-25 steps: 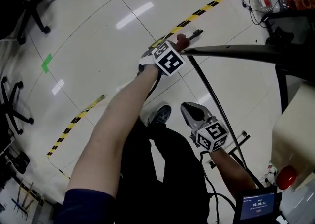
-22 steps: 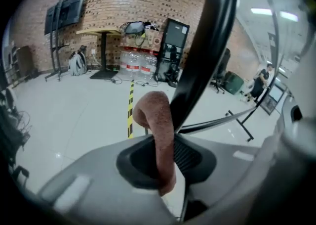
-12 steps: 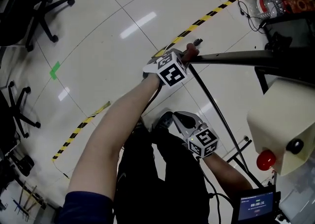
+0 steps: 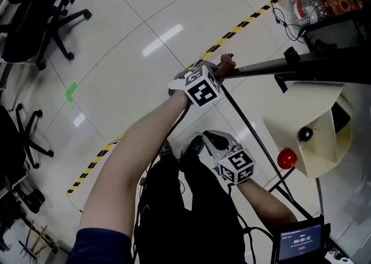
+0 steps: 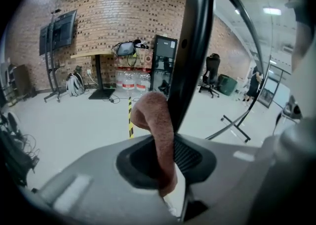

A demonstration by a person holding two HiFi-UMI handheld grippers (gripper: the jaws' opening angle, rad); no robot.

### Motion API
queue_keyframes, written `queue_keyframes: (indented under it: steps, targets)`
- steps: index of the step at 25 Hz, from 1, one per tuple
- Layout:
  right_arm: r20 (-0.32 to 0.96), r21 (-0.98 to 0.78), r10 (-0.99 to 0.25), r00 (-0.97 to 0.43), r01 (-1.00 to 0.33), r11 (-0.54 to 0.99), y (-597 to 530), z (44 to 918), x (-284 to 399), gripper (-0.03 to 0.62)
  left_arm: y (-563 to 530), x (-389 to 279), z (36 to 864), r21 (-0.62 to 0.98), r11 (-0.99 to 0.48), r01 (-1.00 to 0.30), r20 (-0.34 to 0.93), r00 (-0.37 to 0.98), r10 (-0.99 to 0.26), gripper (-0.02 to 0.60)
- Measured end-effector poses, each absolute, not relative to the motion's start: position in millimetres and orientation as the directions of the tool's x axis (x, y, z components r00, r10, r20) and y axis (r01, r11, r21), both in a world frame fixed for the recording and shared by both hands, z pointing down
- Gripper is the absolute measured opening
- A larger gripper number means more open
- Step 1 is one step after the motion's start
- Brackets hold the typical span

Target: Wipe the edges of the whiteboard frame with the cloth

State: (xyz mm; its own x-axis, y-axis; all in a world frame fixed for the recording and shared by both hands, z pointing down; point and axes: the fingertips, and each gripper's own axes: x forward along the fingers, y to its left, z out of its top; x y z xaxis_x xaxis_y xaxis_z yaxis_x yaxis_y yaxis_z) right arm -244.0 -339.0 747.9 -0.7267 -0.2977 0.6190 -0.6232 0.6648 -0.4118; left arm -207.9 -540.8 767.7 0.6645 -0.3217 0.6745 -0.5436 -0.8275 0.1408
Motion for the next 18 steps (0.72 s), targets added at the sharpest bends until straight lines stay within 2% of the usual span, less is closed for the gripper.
queue_keyframes:
  steps: [11,18]
  targets:
    - [0.621,-0.349,-0.293,-0.726,-0.592,0.727,-336.8,690.3,-274.6,0.021,-540.5,-207.9,679.9,0.082,-0.857,-0.509,0.659,0.673,-0.337,0.072]
    - [0.618,-0.330,-0.260,-0.742,-0.545,0.771,-324.0,648.5,-295.0,0.022,-538.4,-208.2,631.8,0.005,-0.903,-0.429,0.692,0.653,-0.307,0.071]
